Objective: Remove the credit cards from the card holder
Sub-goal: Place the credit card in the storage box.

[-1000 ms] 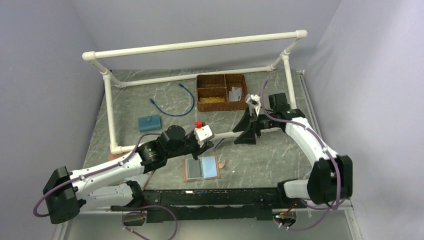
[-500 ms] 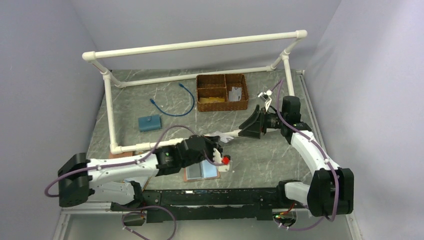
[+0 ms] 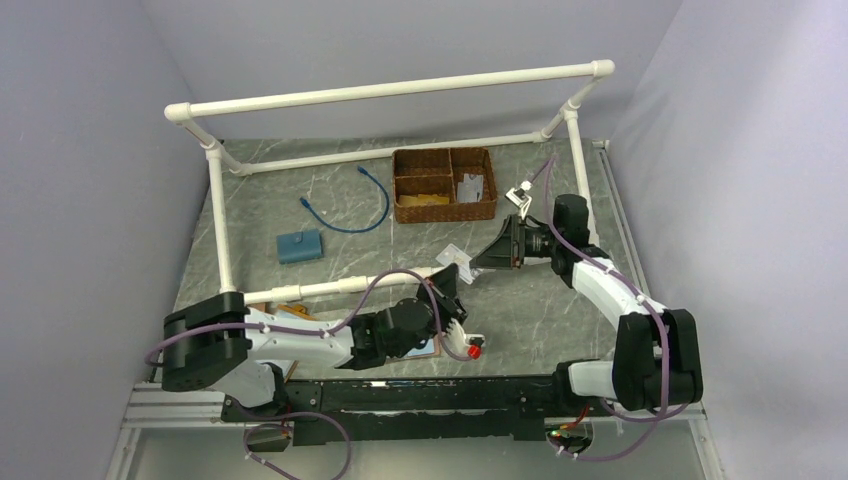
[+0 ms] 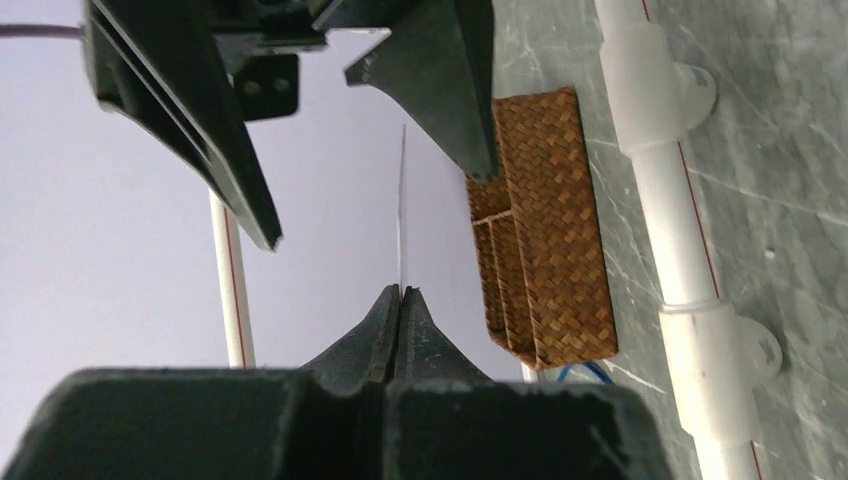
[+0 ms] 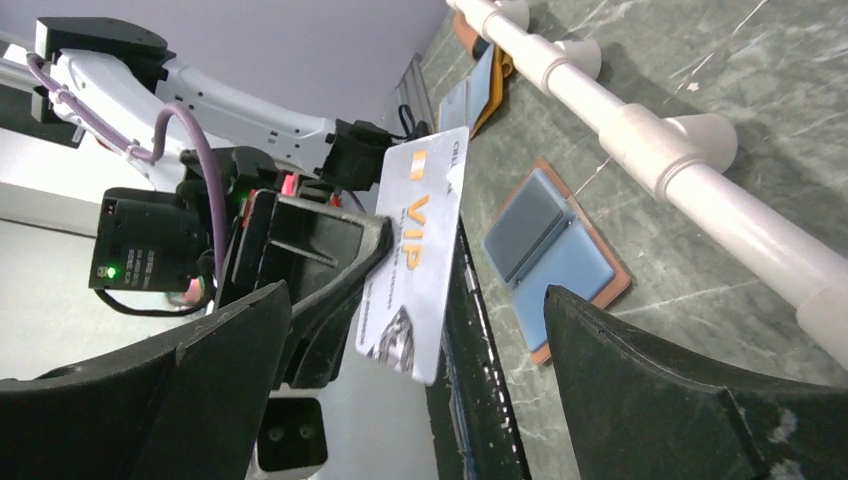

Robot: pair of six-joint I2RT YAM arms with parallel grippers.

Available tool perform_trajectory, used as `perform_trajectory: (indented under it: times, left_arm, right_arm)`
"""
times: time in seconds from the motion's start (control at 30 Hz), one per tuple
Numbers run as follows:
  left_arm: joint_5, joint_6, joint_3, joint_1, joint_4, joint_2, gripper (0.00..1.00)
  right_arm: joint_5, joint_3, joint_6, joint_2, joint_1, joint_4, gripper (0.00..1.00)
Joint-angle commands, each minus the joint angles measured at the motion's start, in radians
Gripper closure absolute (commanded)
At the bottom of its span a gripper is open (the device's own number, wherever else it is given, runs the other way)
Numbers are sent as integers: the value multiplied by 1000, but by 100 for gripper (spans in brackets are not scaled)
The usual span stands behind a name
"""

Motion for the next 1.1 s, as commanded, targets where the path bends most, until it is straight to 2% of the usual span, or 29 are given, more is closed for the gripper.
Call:
perform_trajectory:
  times: [0.0, 0.13, 0.2, 0.23, 0.33, 0.4, 0.43, 0.47, 0.5, 0.57, 0.6, 0.63, 0.7, 0.77, 0.87, 0.9, 1.0, 1.07]
  left_arm:
    - [-49, 80, 24, -30, 214, 50, 100]
    - [-50, 75, 45, -47, 222, 78, 100]
    - [-53, 74, 55, -53, 222, 87, 100]
    - [-53, 73, 58, -54, 221, 91, 100]
    - [-59, 67, 65, -55, 217, 98, 100]
    - [-64, 58, 62, -57, 223, 101, 100]
    - [-69, 49, 61, -58, 226, 101, 100]
    - [-73, 38, 59, -59, 229, 103, 98]
    - [-79, 21, 58, -63, 231, 103, 86]
    - [-93, -46, 51, -67, 223, 98, 48]
    - [-98, -104, 46, -71, 220, 92, 33]
    - [-106, -175, 44, -74, 193, 80, 25]
    - [-131, -359, 62, -81, 52, 45, 18]
    - [-130, -592, 109, -81, -172, -2, 12]
    - [-103, -845, 151, -62, -386, -69, 7]
    - [-80, -928, 158, -46, -463, -99, 2]
    - [106, -1123, 196, 77, -680, -172, 0]
    - [226, -1216, 192, 191, -720, -234, 1]
  right_arm:
    - [-4, 30, 16, 16, 17, 25, 0]
    - [-19, 31, 45, 17, 20, 39, 6]
    - [-23, 24, 73, 21, 23, 58, 16]
    - [-22, 19, 90, 22, 25, 74, 24]
    - [-21, 18, 116, 26, 27, 102, 65]
    - [-26, 20, 112, 27, 29, 103, 97]
    - [-24, 22, 101, 28, 30, 94, 100]
    - [-24, 30, 80, 26, 29, 79, 100]
    - [-21, 38, 54, 26, 29, 52, 100]
    - [-10, 54, 4, 26, 29, 10, 100]
    - [-3, 66, -37, 26, 29, -24, 100]
    - [10, 84, -87, 26, 29, -66, 100]
    - [46, 126, -184, 28, 29, -157, 100]
    - [97, 179, -281, 34, 29, -253, 100]
    - [224, 256, -422, 46, 29, -348, 100]
    - [294, 286, -477, 49, 29, -354, 100]
    - [455, 317, -495, 63, 29, -255, 100]
    - [534, 339, -489, 91, 29, -185, 100]
